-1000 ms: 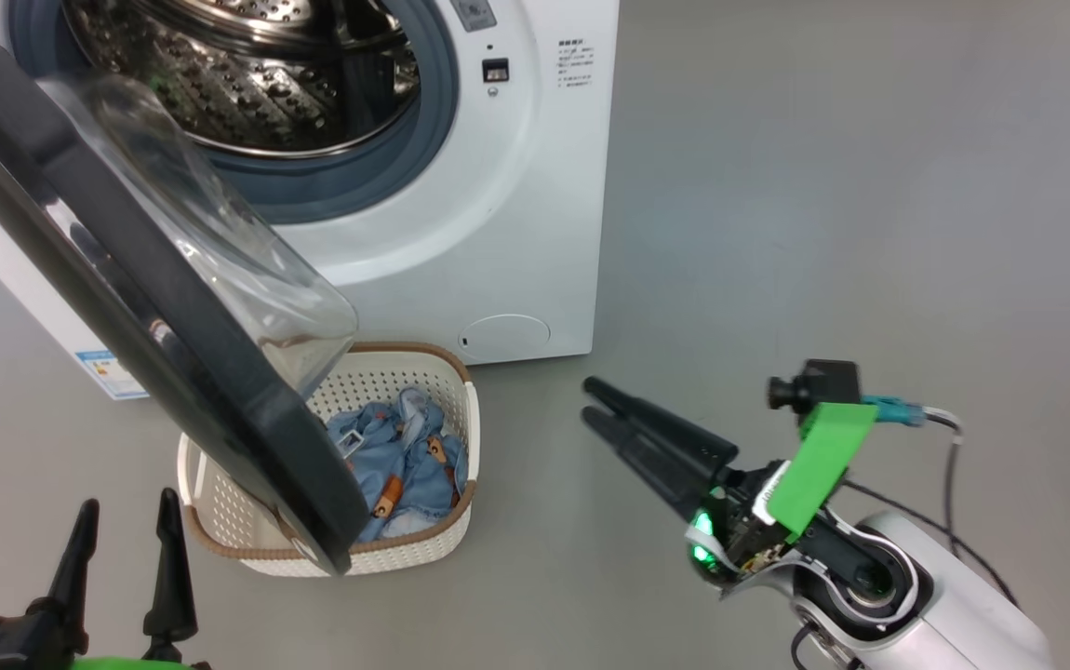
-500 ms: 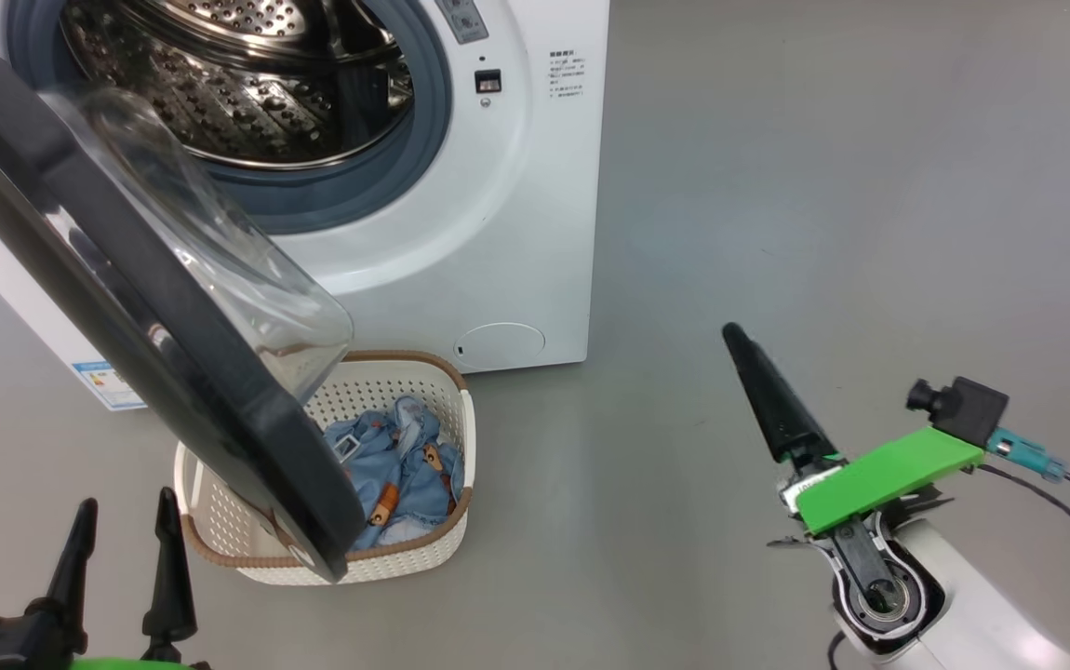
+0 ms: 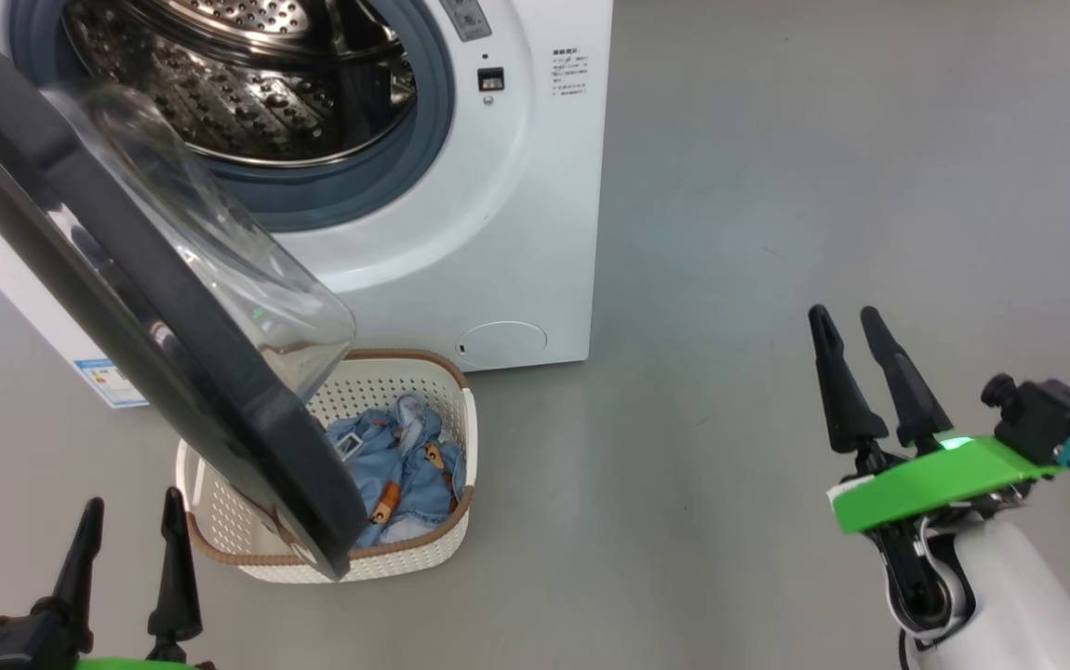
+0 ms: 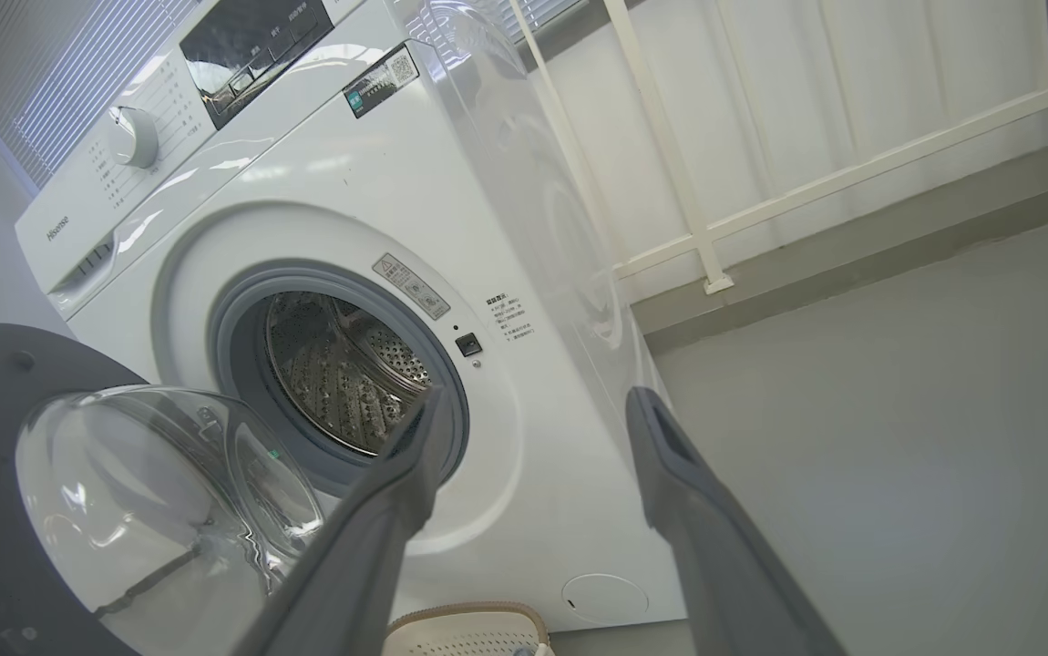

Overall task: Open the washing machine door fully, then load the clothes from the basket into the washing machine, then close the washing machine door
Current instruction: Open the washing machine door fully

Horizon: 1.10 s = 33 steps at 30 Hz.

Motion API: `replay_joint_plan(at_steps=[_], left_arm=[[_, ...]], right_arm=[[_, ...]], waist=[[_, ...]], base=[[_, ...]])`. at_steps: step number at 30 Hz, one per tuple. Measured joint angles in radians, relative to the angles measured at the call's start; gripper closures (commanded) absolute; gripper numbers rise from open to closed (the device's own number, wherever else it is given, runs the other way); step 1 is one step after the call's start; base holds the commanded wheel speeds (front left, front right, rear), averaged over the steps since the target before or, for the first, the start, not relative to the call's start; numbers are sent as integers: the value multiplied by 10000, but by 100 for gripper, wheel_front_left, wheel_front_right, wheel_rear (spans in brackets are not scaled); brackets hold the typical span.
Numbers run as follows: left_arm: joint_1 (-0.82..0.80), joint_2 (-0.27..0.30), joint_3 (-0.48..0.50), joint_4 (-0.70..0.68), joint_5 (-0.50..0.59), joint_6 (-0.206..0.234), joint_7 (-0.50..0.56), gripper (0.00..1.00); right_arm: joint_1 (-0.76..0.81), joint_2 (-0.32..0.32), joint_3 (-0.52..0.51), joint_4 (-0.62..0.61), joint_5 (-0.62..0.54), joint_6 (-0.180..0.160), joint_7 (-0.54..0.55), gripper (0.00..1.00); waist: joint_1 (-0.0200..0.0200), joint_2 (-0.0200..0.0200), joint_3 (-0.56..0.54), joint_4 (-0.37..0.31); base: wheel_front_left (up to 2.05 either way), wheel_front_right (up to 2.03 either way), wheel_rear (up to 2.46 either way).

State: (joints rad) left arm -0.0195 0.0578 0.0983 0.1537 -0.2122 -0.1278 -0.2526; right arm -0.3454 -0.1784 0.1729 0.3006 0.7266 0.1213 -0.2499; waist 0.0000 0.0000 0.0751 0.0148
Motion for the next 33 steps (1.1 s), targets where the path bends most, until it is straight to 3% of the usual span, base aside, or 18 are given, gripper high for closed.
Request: replay_joint_plan(at_steps=[7,14,33], left_arm=[[3,-27,46,-75,23,0,0,0],[4,-50,67,-81,90,0,0,0],[162,-119,-153,-113,90,0,0,0]], right_arm=[[841,397,-788,-757,-2280,2,0,0],[1688,610,-1195,-1085,-3538,4,0,0],[3258,1204,-1960,-1743,-5590,6,0,0]], waist=[[0,0,-15,-27],[0,0,-81,-71],[0,0,-138,-30]], base=[[0,0,0],[0,0,0],[0,0,0]])
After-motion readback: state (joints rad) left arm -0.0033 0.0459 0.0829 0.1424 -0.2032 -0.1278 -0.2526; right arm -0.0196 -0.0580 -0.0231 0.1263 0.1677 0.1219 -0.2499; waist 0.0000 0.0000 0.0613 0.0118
